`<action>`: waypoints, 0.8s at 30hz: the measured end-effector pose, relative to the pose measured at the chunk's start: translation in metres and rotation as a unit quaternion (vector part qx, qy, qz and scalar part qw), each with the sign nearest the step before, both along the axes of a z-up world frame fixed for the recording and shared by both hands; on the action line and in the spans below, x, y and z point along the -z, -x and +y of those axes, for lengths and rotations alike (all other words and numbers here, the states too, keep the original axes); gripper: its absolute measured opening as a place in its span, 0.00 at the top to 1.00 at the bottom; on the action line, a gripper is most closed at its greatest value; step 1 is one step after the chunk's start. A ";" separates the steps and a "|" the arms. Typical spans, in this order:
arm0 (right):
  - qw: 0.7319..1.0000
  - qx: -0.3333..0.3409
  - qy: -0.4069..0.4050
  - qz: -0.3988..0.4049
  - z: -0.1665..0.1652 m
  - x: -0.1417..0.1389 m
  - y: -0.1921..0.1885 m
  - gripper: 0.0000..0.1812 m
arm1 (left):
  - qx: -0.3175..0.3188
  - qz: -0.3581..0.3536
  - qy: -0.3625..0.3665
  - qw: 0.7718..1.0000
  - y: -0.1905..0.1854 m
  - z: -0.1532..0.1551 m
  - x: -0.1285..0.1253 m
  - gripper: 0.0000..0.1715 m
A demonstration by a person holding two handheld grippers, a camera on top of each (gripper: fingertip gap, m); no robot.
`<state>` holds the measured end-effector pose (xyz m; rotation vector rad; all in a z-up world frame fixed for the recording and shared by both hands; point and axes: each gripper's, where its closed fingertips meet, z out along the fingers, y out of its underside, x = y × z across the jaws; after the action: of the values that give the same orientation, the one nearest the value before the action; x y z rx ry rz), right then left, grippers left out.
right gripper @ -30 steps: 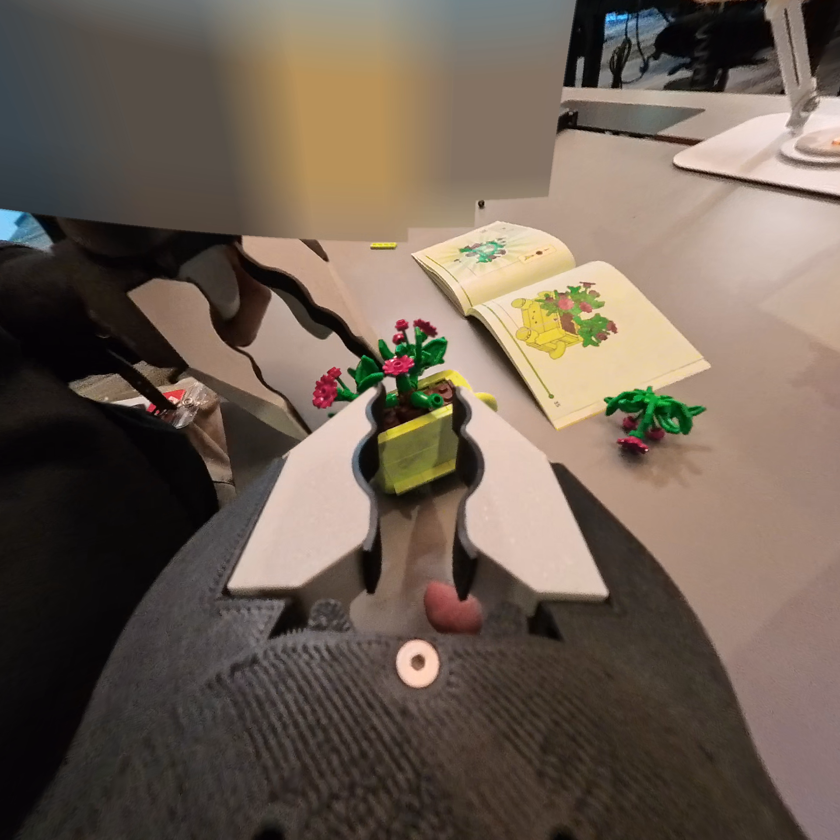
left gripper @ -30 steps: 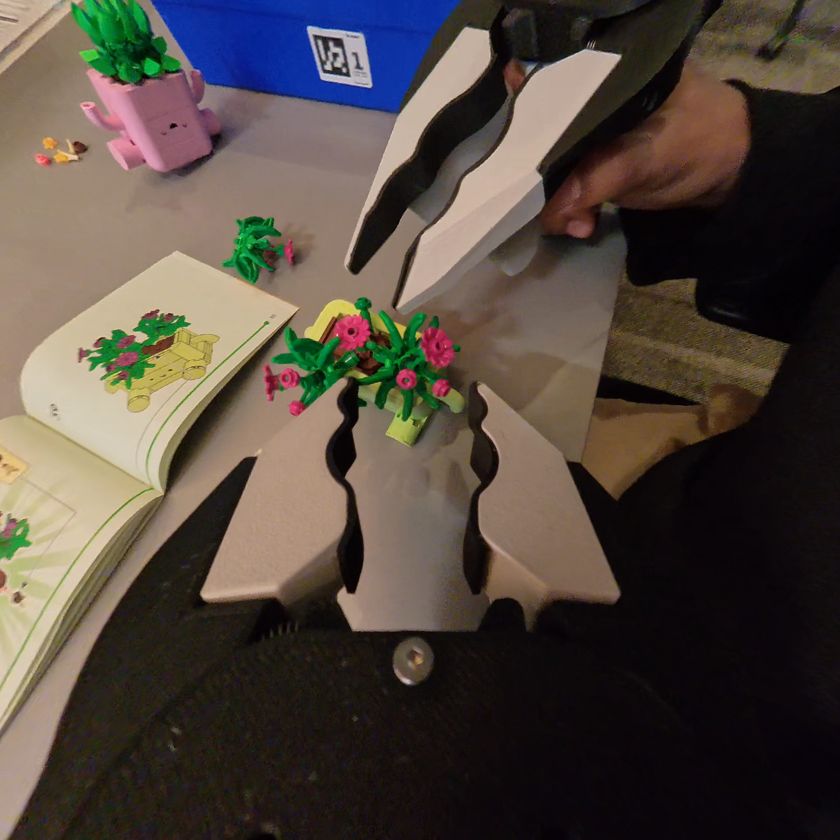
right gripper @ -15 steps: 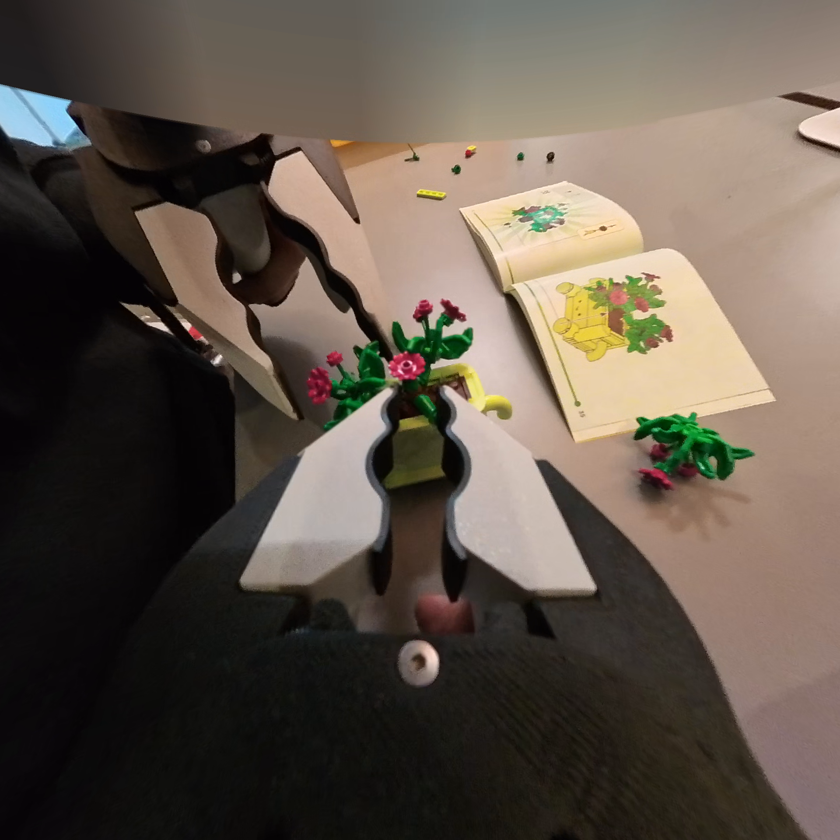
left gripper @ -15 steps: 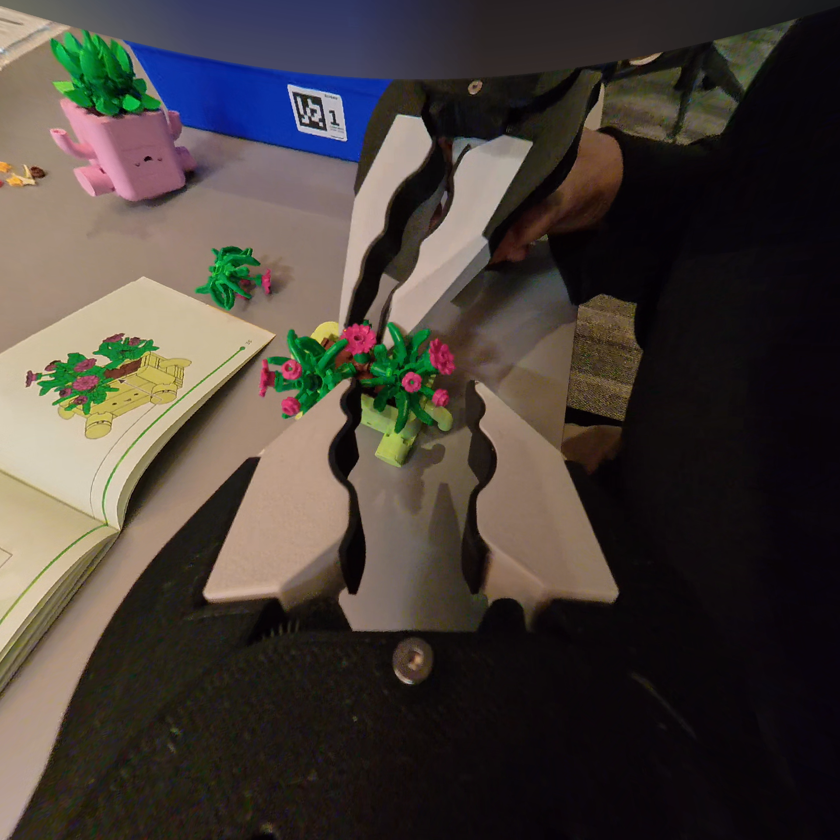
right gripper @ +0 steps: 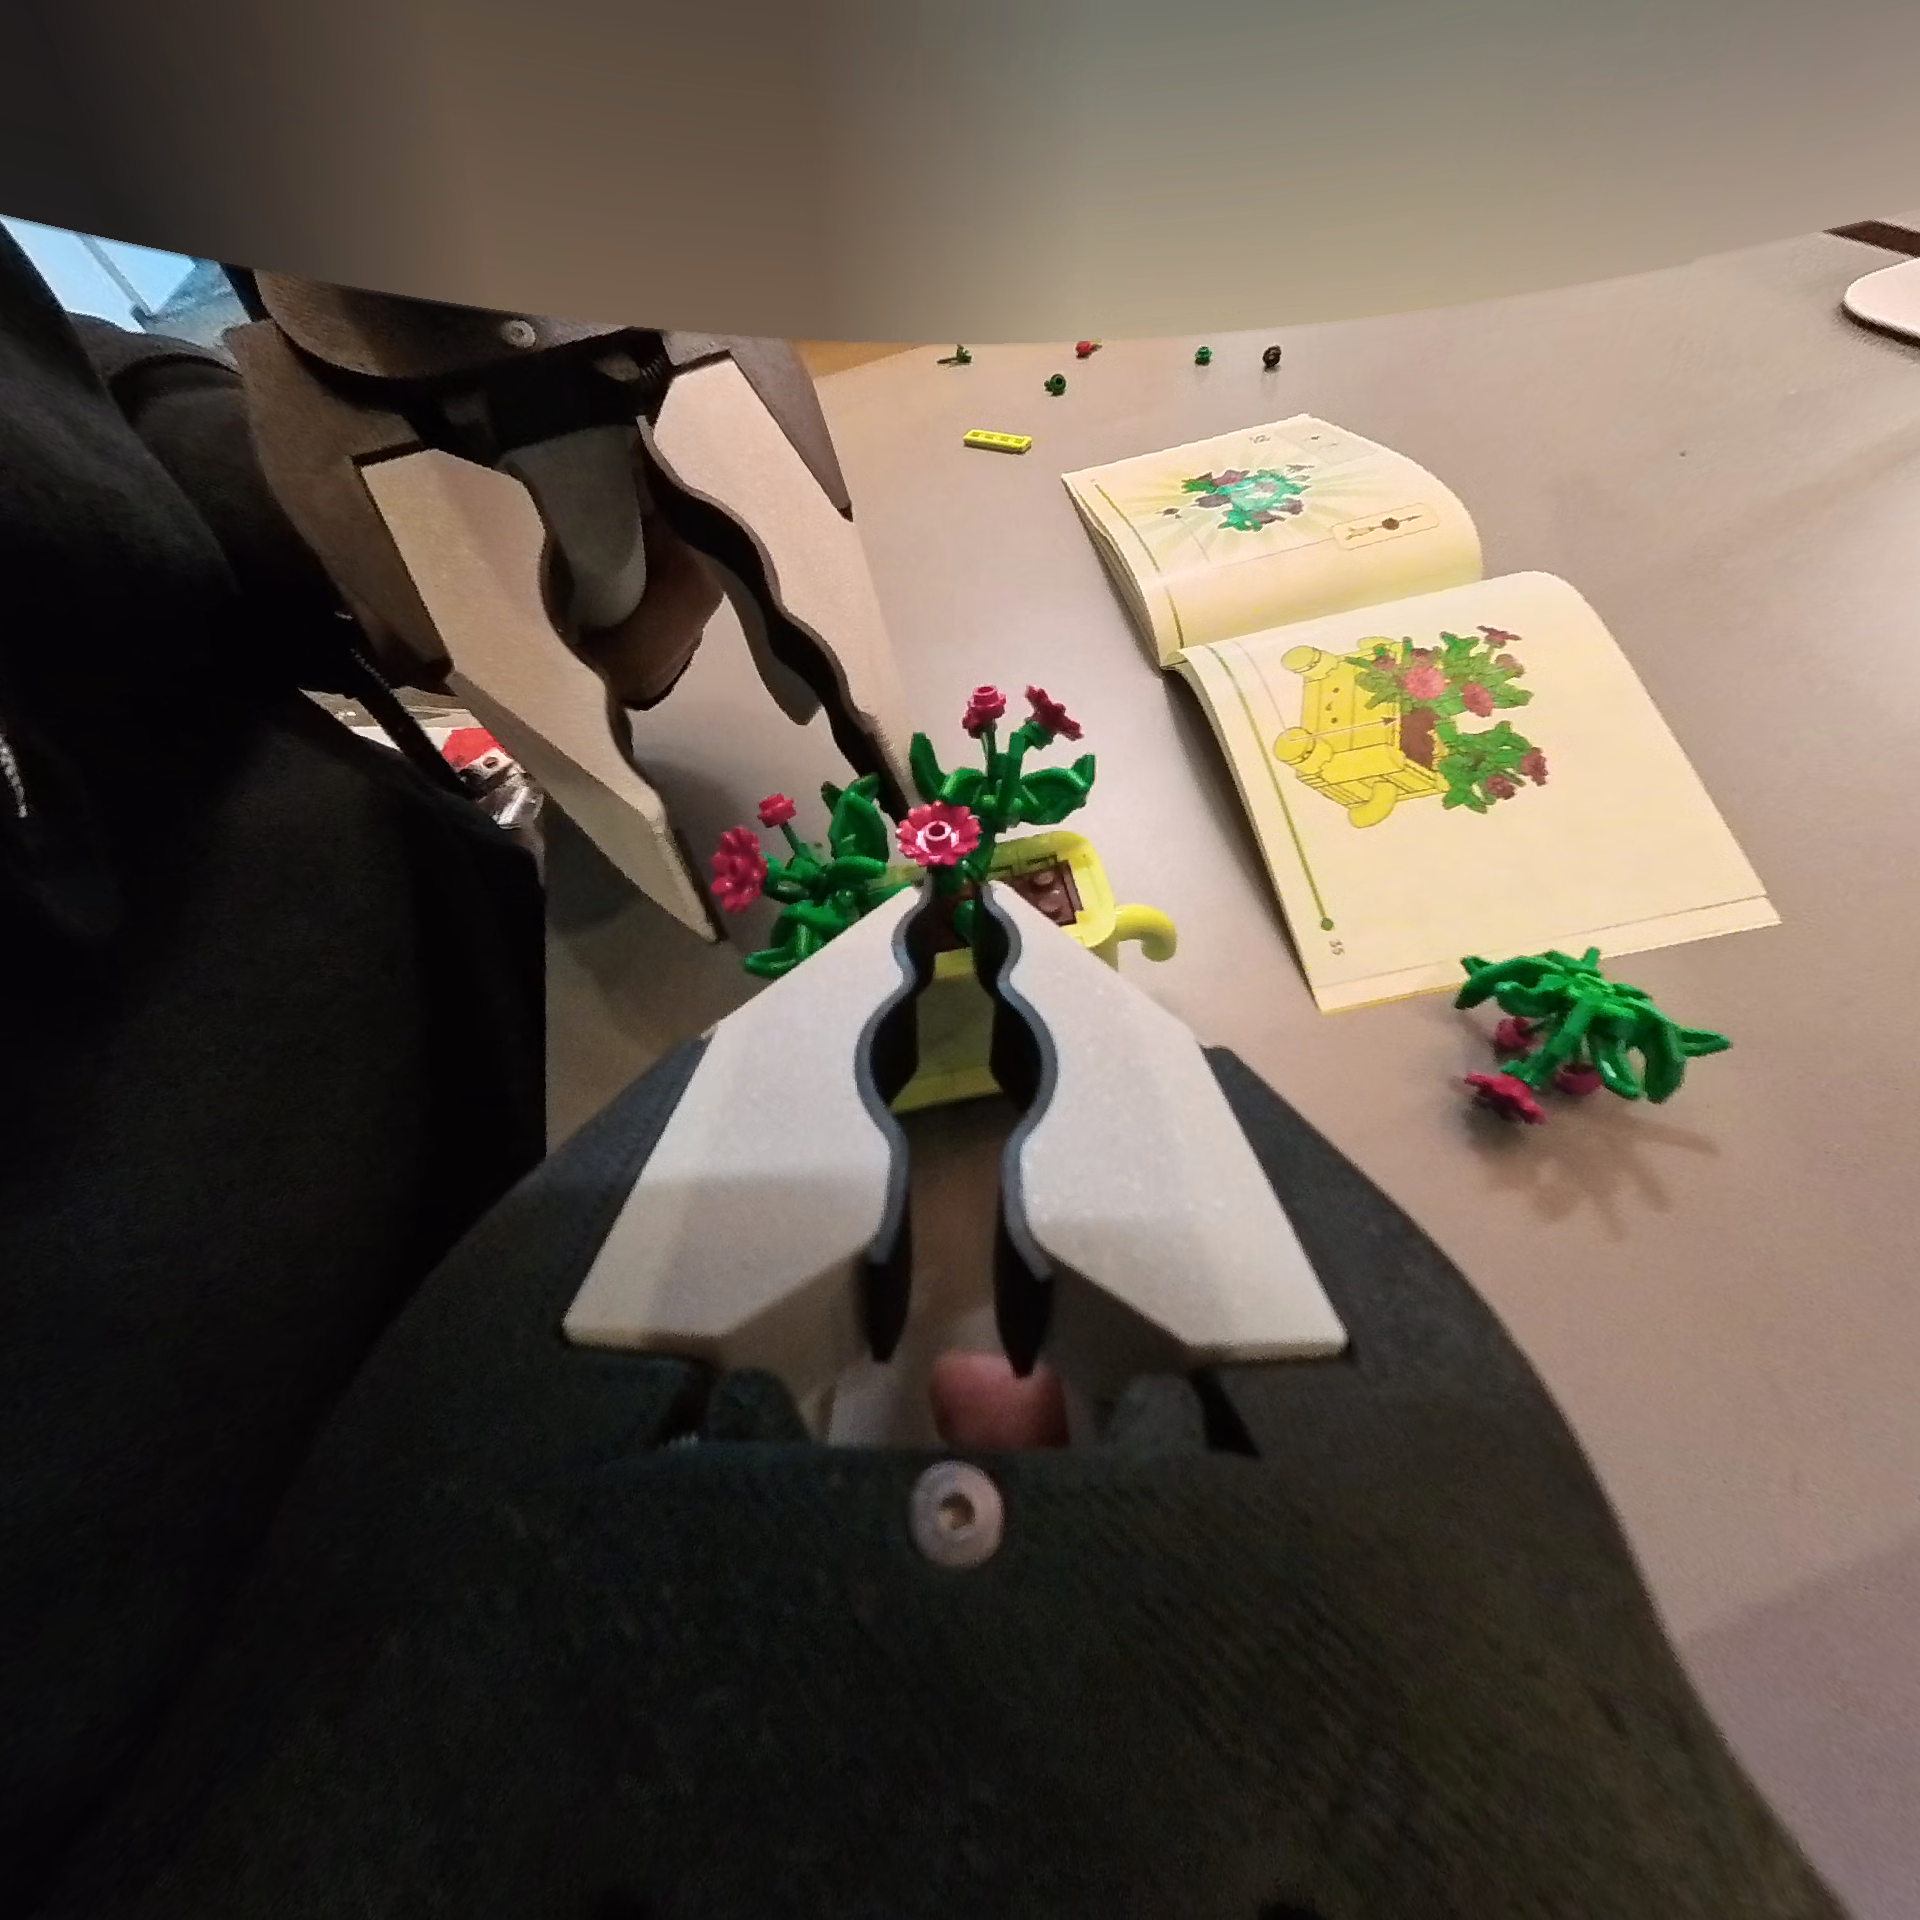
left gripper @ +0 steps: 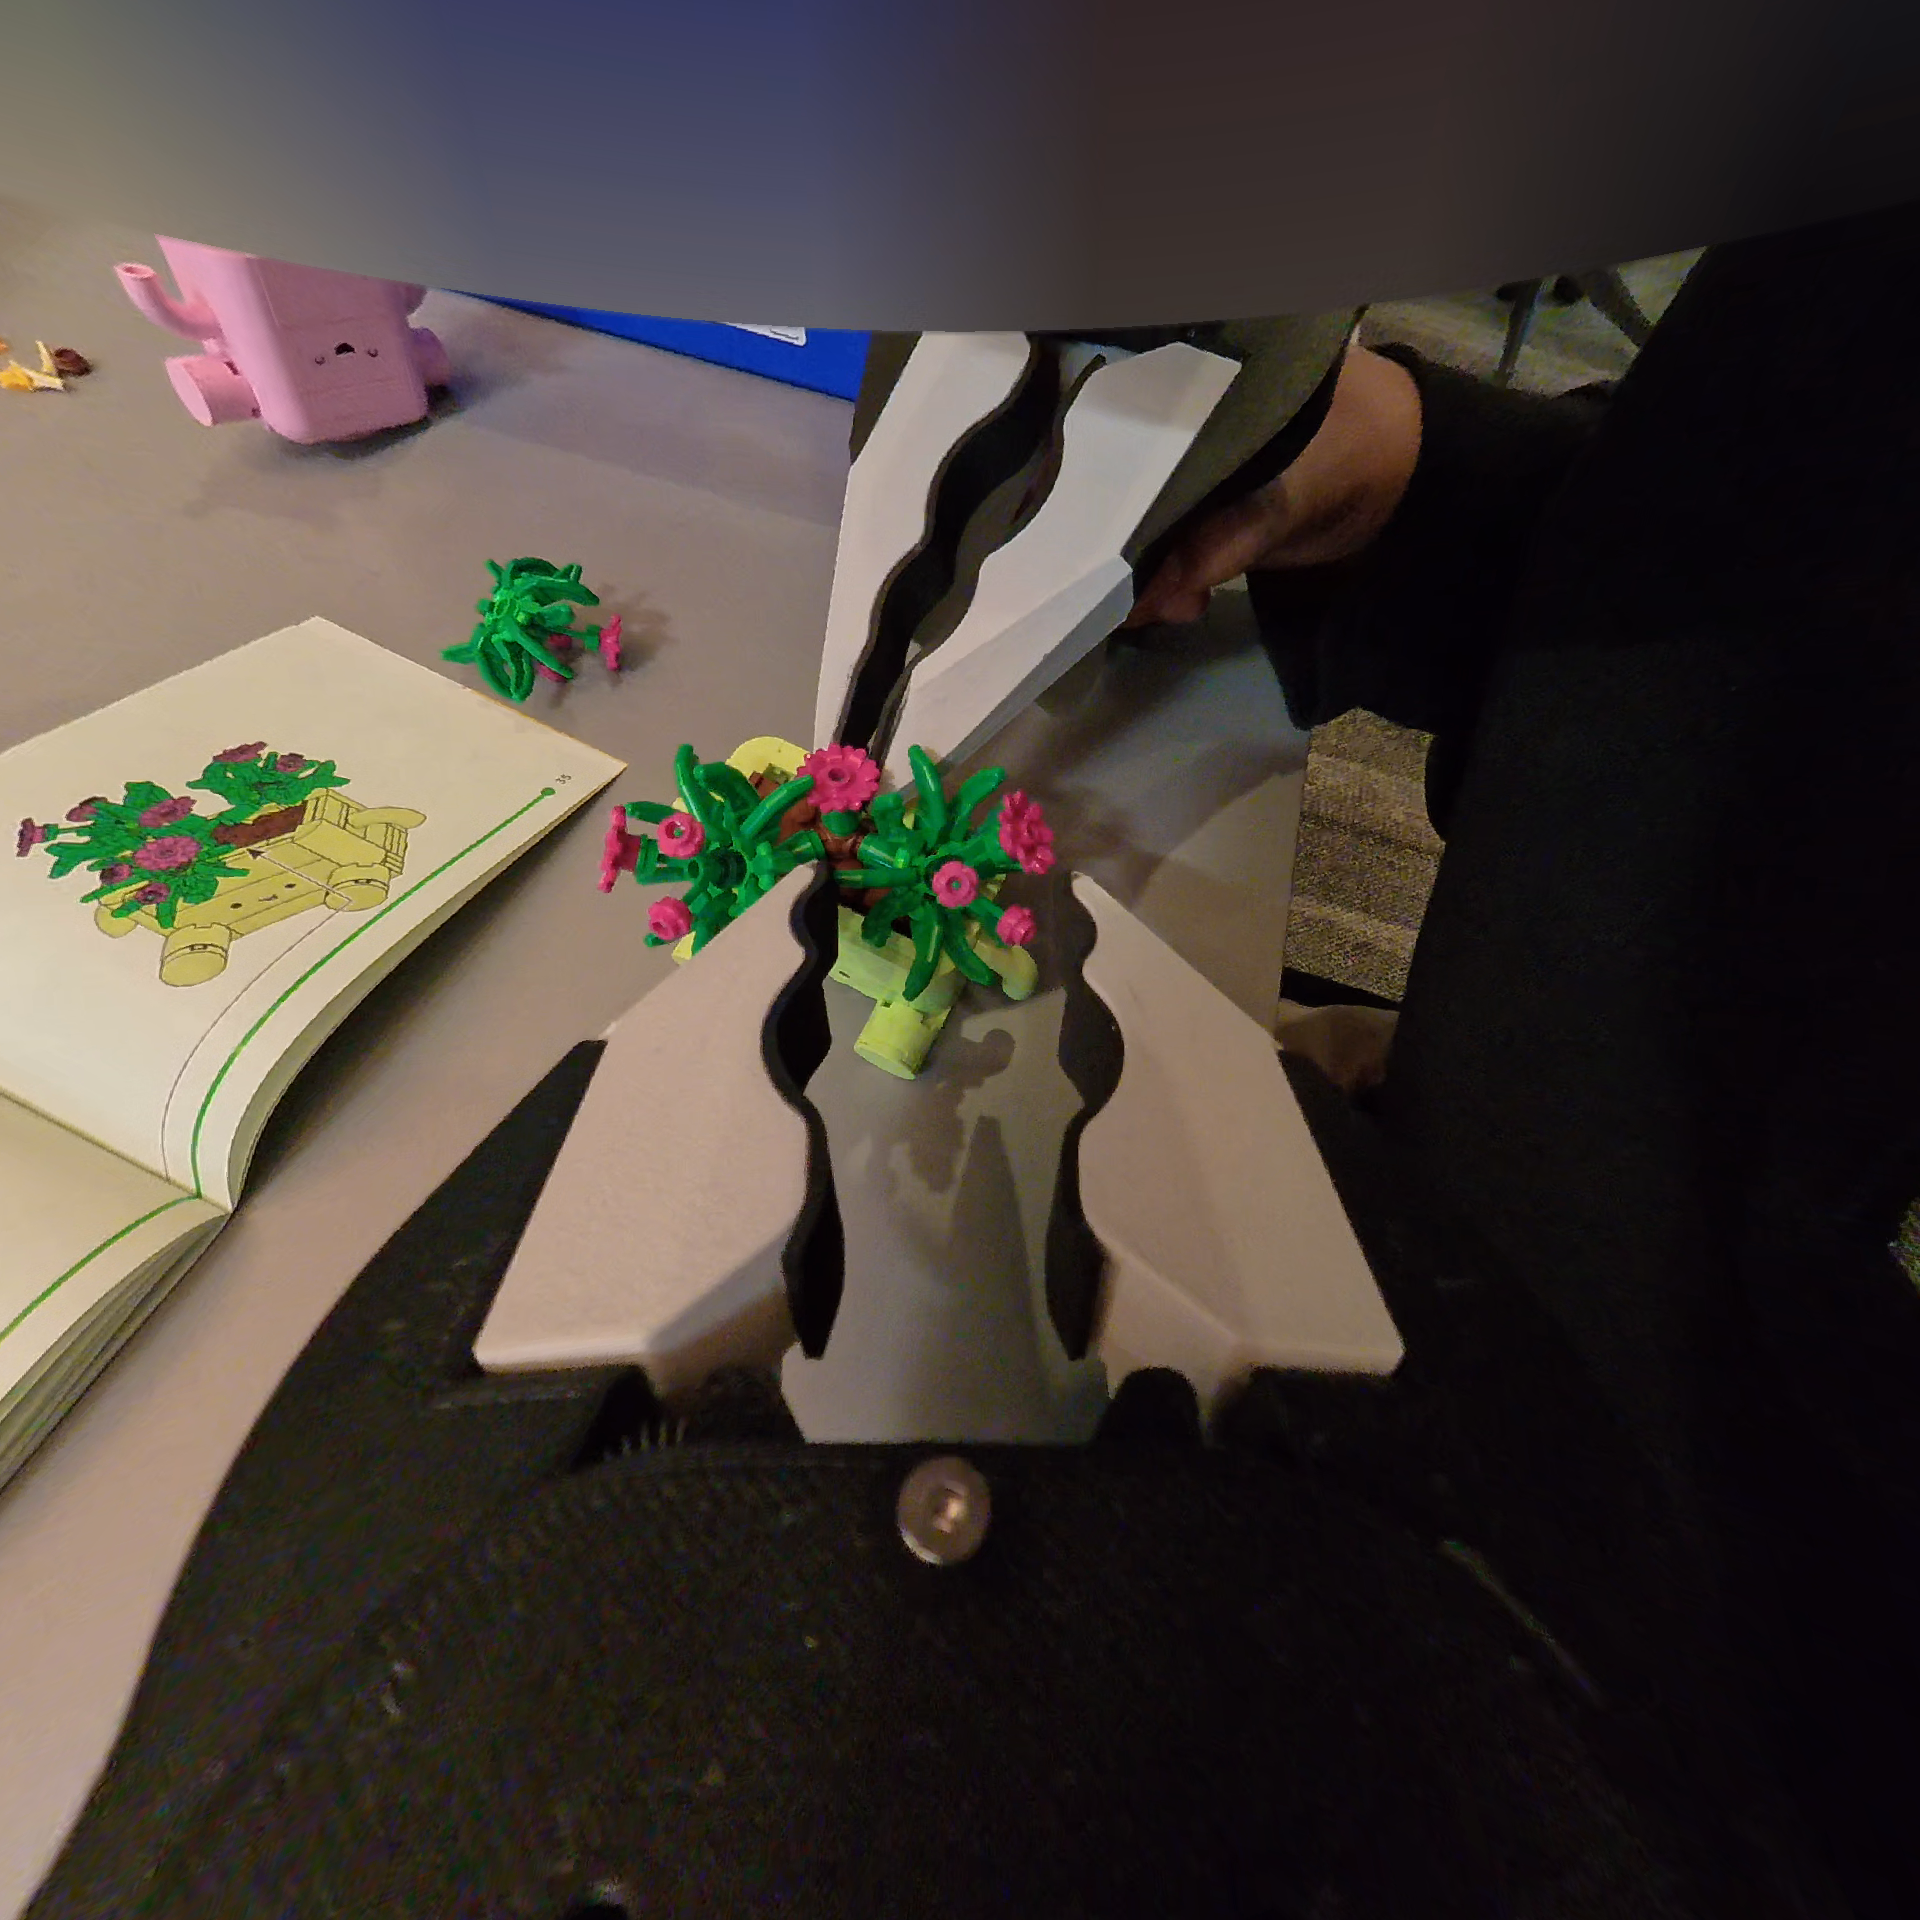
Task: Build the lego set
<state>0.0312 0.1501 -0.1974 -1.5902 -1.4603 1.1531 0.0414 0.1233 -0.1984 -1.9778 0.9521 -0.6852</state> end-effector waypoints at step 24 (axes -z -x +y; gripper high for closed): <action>0.999 0.009 -0.001 -0.045 0.000 0.006 -0.002 1.00 | -0.013 0.006 0.024 1.000 0.003 0.002 0.006 0.77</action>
<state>0.0334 0.1505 -0.2035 -1.6690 -1.5008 1.0834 0.0386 0.1250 -0.2039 -2.0359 0.9242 -0.6884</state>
